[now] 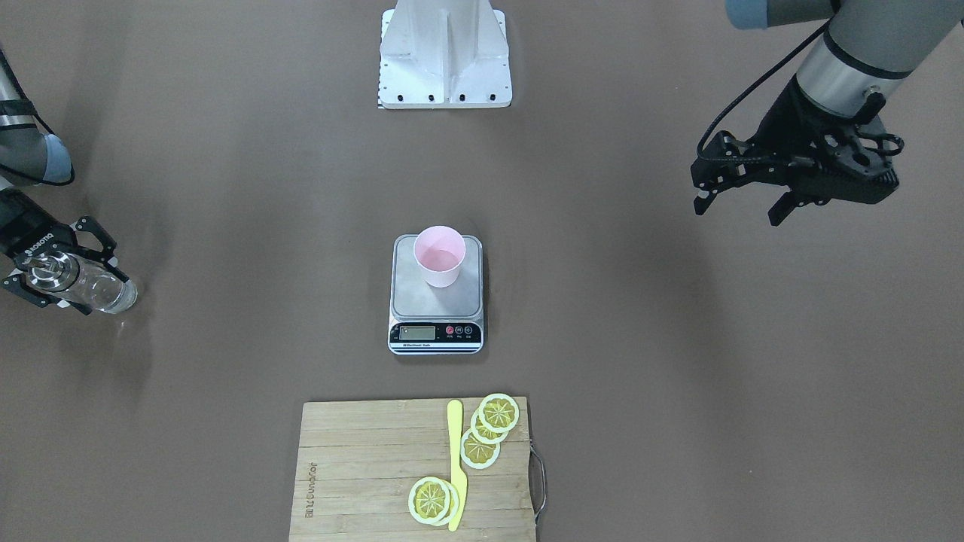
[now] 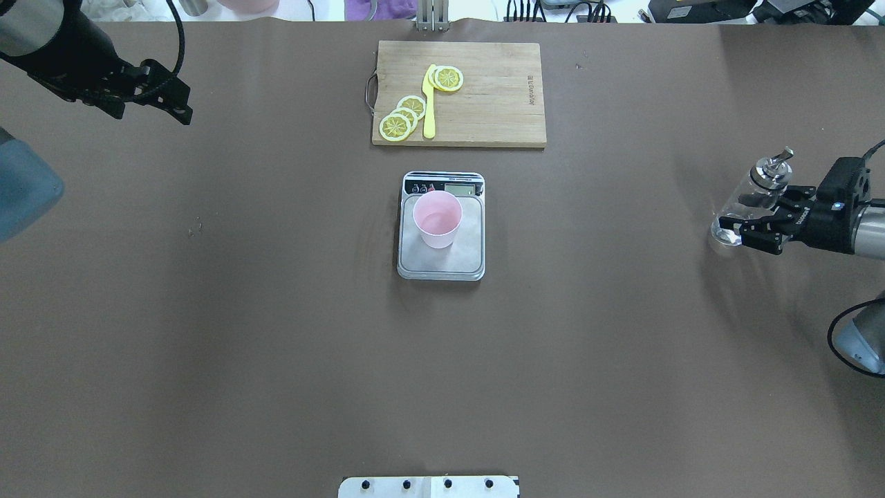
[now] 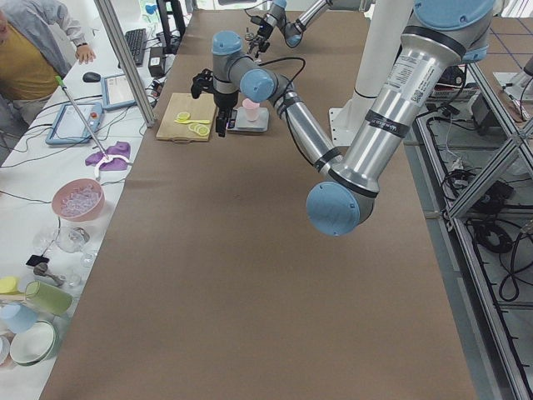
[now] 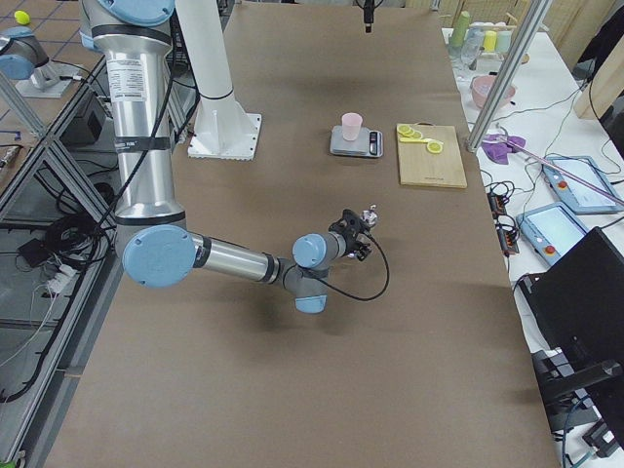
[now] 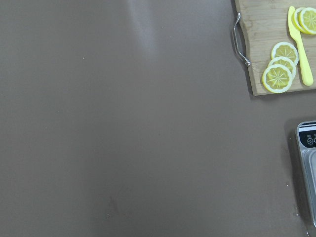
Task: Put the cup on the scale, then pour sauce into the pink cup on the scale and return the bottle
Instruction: 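Carry the bottle upright with the right gripper back to its spot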
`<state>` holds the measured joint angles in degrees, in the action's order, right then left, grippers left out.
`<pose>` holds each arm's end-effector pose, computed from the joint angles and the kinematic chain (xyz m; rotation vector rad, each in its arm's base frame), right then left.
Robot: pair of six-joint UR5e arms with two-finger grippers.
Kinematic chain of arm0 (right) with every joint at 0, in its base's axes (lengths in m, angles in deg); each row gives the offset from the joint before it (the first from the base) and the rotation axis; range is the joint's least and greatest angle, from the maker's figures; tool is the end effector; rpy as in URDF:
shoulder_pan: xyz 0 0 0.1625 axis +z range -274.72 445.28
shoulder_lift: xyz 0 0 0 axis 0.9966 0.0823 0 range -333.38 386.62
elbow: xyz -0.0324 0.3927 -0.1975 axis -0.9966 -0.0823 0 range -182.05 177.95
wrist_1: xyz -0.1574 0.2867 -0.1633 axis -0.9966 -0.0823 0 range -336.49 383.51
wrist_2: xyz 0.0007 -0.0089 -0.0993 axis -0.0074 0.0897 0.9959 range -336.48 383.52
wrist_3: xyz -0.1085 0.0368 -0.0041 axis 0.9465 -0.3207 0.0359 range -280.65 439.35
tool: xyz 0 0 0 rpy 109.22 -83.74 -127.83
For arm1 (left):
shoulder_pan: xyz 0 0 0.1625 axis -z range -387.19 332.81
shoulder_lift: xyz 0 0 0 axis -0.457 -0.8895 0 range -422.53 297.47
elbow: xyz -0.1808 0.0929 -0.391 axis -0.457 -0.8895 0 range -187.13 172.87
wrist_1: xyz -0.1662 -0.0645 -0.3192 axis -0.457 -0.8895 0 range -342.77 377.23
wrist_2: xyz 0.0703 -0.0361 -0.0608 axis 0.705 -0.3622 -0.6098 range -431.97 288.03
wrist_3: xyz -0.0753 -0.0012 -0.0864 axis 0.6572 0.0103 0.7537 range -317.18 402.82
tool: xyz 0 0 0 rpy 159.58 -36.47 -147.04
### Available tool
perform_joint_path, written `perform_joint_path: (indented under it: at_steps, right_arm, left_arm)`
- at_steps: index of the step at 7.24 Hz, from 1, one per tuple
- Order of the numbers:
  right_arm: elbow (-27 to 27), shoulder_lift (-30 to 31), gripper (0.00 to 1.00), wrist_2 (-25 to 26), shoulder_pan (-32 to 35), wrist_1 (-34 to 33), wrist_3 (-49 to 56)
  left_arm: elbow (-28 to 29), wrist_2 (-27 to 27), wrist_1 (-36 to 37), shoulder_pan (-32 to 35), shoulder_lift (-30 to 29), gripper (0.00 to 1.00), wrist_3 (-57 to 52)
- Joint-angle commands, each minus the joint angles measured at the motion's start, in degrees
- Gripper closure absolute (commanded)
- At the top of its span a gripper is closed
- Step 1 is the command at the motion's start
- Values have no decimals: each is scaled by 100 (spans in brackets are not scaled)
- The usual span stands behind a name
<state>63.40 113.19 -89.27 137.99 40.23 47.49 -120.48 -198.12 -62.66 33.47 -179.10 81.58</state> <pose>-0.2062 -0.4174 0.6339 1.0336 -1.1027 -0.3729 0.2133 -0.5135 0.3034 0.2170 0.8754 0.0659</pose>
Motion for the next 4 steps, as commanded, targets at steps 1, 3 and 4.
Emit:
perform_joint_path:
  at_steps: [1,3,4]
  right_arm:
    - [-6,44,100,-6,-15,15,13]
    - [-15,61,66,-6,-24,15,4]
    - [3,62,49,-6,-24,15,-47]
  left_arm:
    - [-3,2,0,-19,-7,3,0]
    - [6,2,0,-19,-7,3,0]
    - [-3,2,9,-19,-7,3,0]
